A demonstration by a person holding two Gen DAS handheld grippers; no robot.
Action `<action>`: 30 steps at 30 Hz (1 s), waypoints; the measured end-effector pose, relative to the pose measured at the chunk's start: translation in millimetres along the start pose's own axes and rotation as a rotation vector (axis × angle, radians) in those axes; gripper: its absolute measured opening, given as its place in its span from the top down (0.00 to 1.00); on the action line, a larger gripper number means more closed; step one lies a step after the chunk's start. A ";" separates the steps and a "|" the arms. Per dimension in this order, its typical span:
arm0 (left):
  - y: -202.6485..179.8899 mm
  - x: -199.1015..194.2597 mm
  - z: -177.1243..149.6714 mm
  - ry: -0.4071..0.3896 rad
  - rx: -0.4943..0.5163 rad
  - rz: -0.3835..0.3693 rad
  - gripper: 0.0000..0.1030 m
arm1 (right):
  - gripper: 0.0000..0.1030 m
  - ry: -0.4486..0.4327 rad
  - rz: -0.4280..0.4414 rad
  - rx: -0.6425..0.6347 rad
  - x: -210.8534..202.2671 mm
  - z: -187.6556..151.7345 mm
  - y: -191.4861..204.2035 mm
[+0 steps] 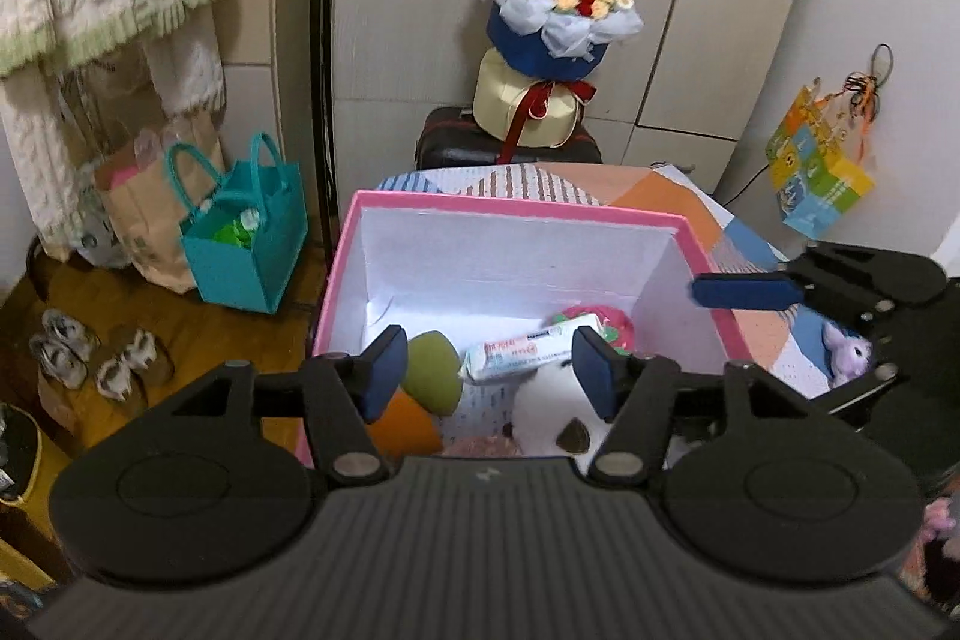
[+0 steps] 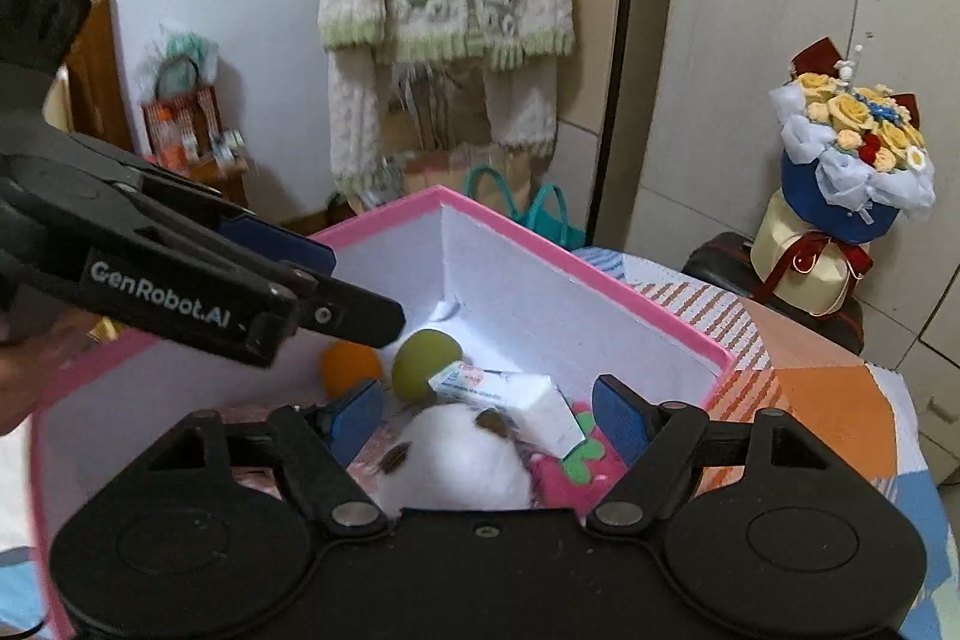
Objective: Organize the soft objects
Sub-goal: 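Open both tools to drop the sponge and wipes pack into the box, then move both tools toward the purple plush toy on the quilt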
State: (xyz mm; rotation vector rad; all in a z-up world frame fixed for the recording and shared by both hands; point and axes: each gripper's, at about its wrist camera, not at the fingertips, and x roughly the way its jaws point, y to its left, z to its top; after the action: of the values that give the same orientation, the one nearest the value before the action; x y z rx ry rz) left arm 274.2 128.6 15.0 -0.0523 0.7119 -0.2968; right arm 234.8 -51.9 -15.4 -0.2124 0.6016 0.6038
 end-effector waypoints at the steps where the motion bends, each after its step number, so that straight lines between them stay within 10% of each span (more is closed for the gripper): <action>1: -0.4 -6.9 -2.1 -0.004 0.010 -0.005 0.41 | 0.21 -0.011 0.004 0.013 -9.4 -3.5 0.4; 30: -97.0 -132.3 -65.6 0.004 0.279 -0.270 0.30 | 0.21 -0.052 -0.170 0.145 -221.6 -127.1 26.8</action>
State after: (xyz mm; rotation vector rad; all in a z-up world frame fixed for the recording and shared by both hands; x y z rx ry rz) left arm 112.4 77.1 63.7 0.1183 0.6619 -0.6524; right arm 13.4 -179.5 11.5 -0.1102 0.5681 0.3987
